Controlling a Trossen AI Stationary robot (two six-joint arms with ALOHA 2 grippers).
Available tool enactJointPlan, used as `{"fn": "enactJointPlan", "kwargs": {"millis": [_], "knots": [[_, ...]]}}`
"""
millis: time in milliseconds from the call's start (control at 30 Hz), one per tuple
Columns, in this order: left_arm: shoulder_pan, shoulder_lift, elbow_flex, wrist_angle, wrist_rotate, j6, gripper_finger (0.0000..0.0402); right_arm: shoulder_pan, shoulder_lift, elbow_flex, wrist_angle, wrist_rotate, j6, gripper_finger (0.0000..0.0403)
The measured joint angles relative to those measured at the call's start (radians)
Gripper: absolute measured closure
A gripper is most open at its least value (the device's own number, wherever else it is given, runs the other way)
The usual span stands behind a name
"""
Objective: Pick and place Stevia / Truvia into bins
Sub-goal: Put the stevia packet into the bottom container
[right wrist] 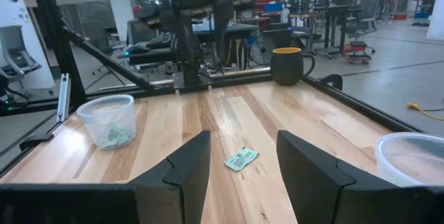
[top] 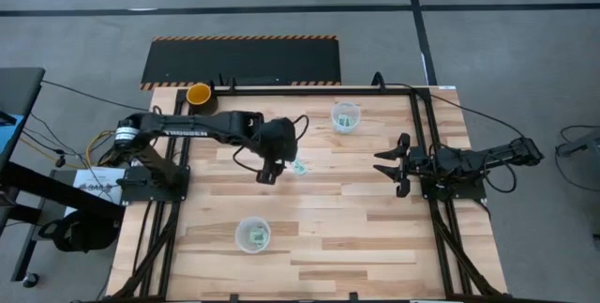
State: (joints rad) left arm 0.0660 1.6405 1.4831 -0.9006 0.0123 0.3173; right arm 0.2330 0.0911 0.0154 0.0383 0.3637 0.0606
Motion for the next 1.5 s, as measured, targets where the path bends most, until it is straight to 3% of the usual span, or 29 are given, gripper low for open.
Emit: {"fn": "enactJointPlan", "kwargs": {"millis": [167,700,867,1100,1233,1500], "knots": [[0.058,0.073,0.033,-0.054,0.068,0.078,0.0205,0.000,0.000,0.000,0.002,0.000,0.000,0.0243],[0.095,0.448,0.307,-0.185,0.072,0.480,0.0205,0.000,0.000,0.000,0.003,0.000,0.000,0.0243],[0.145,0.457,0.306,-0.182,0.143,0.469,0.0205,0.000,0.000,0.000,0.002,0.000,0.000,0.0243],[0.158,0.458,0.305,-0.101,0.122,0.508,0.0205,0.000,0.000,0.000,0.002,0.000,0.000,0.0243],[0.157,0.462,0.306,-0.066,0.161,0.531,0.0205,0.000,0.000,0.000,0.002,0.000,0.000,0.0243],[0.155,0.525,0.296,-0.091,0.167,0.552,0.0205,0.000,0.000,0.000,0.001,0.000,0.000,0.0243]]}}
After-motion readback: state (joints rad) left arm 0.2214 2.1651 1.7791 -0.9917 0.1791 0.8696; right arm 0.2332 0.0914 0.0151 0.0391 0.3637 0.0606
